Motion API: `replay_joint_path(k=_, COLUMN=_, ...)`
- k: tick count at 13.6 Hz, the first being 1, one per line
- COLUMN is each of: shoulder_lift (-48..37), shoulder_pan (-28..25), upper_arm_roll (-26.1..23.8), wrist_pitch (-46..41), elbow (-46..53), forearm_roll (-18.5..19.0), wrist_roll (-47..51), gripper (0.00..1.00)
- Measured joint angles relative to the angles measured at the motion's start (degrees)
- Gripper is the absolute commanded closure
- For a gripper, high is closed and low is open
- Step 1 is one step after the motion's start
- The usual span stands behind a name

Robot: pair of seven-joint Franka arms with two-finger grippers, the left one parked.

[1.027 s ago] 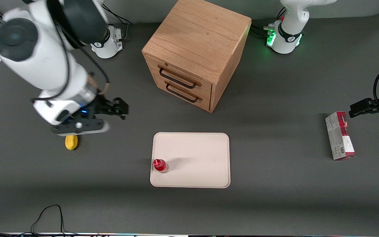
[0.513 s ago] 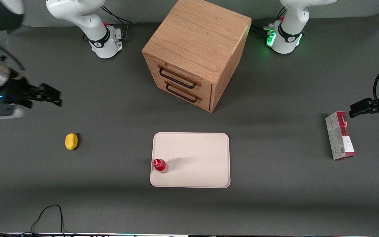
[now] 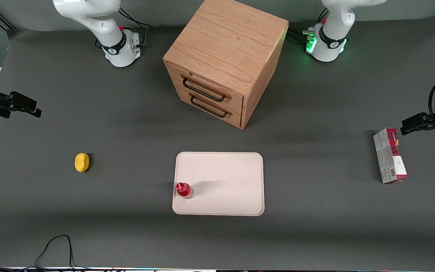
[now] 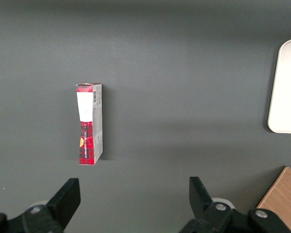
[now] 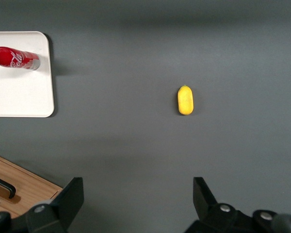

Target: Place coke bottle on tray

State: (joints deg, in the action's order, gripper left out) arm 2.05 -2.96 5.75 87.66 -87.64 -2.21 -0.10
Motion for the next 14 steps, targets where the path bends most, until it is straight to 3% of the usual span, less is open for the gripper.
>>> replay_joint_path(k=14, shoulder_lift=1.15, shoulder_pan=0.19, upper_arm_roll=-0.35, wrist_pitch=0.84, elbow=-0.16, forearm_roll=1.84, wrist_roll=-1.90, gripper=0.00)
